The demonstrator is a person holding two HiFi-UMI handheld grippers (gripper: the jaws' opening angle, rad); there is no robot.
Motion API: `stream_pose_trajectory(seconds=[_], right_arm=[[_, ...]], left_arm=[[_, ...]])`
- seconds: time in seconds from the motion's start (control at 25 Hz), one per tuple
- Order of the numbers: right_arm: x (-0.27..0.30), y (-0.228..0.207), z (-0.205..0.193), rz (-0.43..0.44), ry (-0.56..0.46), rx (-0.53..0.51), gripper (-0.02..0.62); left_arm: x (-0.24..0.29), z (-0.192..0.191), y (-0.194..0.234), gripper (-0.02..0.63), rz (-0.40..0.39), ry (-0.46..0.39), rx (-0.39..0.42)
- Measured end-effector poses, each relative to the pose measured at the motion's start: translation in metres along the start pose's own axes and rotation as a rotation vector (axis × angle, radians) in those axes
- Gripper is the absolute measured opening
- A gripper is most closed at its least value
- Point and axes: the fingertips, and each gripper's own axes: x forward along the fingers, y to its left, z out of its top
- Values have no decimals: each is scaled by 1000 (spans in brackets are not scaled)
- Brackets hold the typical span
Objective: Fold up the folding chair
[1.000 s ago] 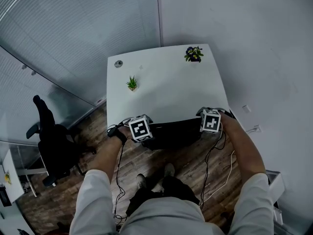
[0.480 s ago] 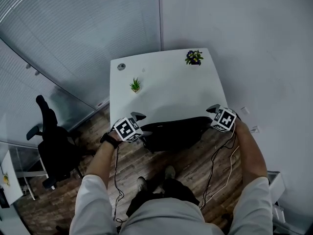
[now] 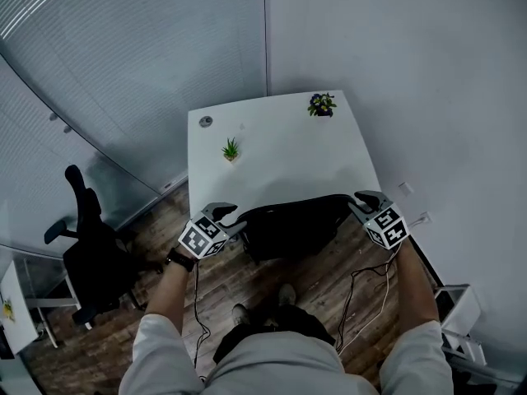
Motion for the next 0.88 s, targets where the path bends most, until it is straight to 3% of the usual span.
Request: stream_pose_trajectory(seconds=[0.2,0.48,0.68,0.88], right_arm=[[-27,33,15,-122,-134,102,86],[-64,67,22,-255,-237,181,81],[-88,86,28,-365,-331,262,66],[-110,123,38,-426,-414,279,57]], left_arm=[[-19,10,-14,131,70,-92,-21],[-36,23,-36,33,130,-210,-87],[-47,35,-53,16,197,-292,-106],[-65,44,-81,9,234,-388,-108]])
